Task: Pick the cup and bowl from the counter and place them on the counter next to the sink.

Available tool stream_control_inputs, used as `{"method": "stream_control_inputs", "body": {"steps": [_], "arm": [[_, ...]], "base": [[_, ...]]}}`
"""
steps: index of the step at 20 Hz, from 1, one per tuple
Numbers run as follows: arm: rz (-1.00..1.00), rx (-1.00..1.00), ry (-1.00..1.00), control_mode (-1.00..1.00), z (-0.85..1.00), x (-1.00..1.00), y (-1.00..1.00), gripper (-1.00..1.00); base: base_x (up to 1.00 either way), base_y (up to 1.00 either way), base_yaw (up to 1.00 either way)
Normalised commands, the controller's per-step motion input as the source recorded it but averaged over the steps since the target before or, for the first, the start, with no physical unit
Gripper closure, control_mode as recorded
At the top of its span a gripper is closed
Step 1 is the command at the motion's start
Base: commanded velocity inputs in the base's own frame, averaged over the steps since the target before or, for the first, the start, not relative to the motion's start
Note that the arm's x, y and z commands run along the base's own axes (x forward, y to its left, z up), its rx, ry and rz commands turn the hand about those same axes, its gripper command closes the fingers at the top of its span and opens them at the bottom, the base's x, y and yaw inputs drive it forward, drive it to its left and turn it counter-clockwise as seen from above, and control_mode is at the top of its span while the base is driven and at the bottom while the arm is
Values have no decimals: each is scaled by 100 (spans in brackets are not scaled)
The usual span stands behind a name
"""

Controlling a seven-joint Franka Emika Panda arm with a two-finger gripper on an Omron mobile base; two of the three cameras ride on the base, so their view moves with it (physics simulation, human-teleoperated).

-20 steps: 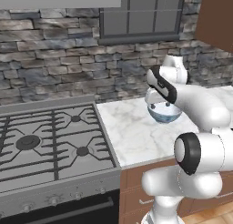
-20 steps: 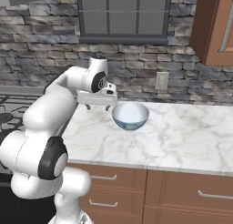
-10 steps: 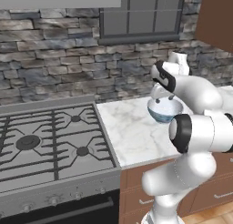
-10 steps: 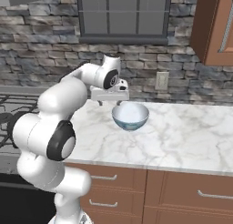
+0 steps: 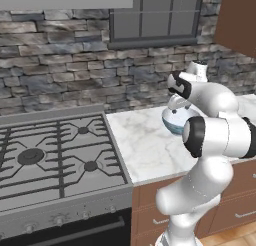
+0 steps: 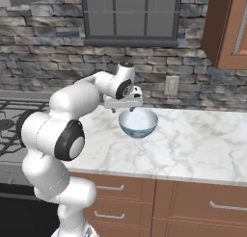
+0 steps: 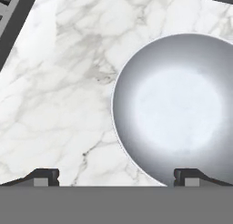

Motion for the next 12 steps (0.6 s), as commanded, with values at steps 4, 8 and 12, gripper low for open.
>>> {"method": "stream_control_inputs", "body": {"steps": [4, 8, 12], "arm": [[5, 0, -9, -100, -4, 21, 0, -100], [6, -1, -8, -100, -29, 19, 0, -100], [1, -3, -2, -100, -16, 4, 0, -100]], "base": [[0, 0, 0], [0, 0, 0], [0, 0, 0]]}}
